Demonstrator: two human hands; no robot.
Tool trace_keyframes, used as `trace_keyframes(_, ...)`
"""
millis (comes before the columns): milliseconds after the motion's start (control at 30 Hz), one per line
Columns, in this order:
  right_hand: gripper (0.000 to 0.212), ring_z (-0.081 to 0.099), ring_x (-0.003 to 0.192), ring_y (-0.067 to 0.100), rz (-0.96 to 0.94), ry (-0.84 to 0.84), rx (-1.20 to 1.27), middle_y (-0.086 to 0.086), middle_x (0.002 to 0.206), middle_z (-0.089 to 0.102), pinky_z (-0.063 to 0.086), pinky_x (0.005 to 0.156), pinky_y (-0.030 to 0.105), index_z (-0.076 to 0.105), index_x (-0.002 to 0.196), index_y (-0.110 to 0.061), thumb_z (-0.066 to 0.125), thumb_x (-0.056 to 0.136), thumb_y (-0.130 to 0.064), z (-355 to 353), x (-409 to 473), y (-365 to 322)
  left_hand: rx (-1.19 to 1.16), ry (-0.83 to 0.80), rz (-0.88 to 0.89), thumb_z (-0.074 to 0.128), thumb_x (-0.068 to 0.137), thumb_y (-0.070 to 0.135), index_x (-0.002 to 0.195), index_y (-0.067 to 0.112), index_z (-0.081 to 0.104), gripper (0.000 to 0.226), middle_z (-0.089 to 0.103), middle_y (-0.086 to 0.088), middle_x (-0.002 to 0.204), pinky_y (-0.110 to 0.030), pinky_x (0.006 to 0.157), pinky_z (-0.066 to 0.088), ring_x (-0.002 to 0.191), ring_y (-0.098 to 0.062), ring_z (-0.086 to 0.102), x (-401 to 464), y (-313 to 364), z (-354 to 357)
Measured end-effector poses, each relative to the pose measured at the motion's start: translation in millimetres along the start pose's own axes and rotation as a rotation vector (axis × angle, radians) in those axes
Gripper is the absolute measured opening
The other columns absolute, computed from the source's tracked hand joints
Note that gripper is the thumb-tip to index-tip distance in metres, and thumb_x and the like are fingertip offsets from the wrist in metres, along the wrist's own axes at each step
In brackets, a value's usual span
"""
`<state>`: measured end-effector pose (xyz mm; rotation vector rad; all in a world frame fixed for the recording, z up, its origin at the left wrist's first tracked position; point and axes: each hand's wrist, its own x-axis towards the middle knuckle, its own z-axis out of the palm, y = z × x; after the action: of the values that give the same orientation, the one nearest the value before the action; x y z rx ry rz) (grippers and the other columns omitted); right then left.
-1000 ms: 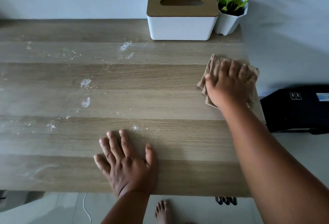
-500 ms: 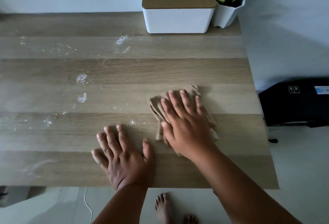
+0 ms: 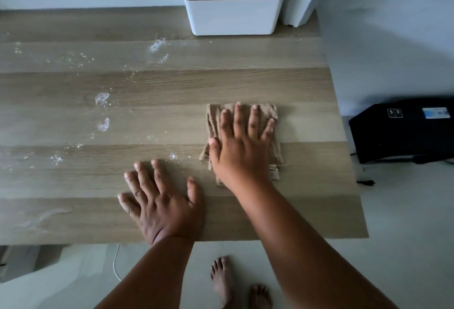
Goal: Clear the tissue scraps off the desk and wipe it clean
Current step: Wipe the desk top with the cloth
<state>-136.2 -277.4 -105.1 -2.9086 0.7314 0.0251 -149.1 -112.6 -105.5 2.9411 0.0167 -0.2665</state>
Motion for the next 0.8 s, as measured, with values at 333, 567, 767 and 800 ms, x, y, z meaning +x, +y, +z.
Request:
trace_keyframes(333, 0.067, 0.009, 0.159, 0.032, -0.218, 0.011, -0.068, 0.004, 0.173, 0.015, 0.018, 0.121, 0.066, 0.030, 0.162, -0.023, 0.036, 0.101, -0.053, 1.6, -102.6, 116.7, -0.031, 0.010, -0.005, 0.021, 0.090, 0.063, 0.165, 0.023, 0.006, 0.086, -0.006, -0.006, 0.173, -0.055, 0.127, -0.008, 0.158, -0.023, -0.018, -0.2, 0.2, 0.7)
trace_keyframes(567, 0.075, 0.002, 0.158, 0.041, 0.234, -0.058, -0.093, 0.011, 0.173, 0.009, 0.007, 0.121, 0.071, 0.022, 0.163, -0.022, 0.020, 0.098, -0.060, -10.2, -16.2, 94.4, -0.032, 0.004, -0.002, 0.023, 0.090, 0.063, 0.165, 0.022, 0.005, 0.087, -0.008, -0.006, 0.173, -0.055, 0.127, -0.009, 0.158, -0.023, -0.020, -0.5, -0.6, 1.3)
trace_keyframes(767, 0.075, 0.006, 0.156, 0.046, 0.082, -0.022, -0.021, 0.016, 0.171, 0.017, 0.004, 0.119, 0.072, 0.031, 0.160, -0.019, 0.031, 0.097, -0.059, -3.6, 7.5, 16.9, -0.033, -0.015, -0.005, 0.023, 0.089, 0.062, 0.165, 0.021, 0.005, 0.088, -0.008, -0.006, 0.173, -0.054, 0.127, -0.009, 0.158, -0.024, -0.018, -1.1, 2.6, -2.9)
trace_keyframes(800, 0.074, 0.005, 0.156, 0.046, 0.043, -0.014, -0.008, 0.015, 0.171, 0.017, 0.005, 0.119, 0.071, 0.032, 0.160, -0.019, 0.031, 0.097, -0.058, -1.7, 2.4, 11.8, -0.028, -0.017, -0.008, 0.022, 0.089, 0.062, 0.165, 0.021, 0.005, 0.088, -0.008, -0.006, 0.173, -0.054, 0.127, -0.009, 0.158, -0.024, -0.018, -1.2, 3.1, -3.6)
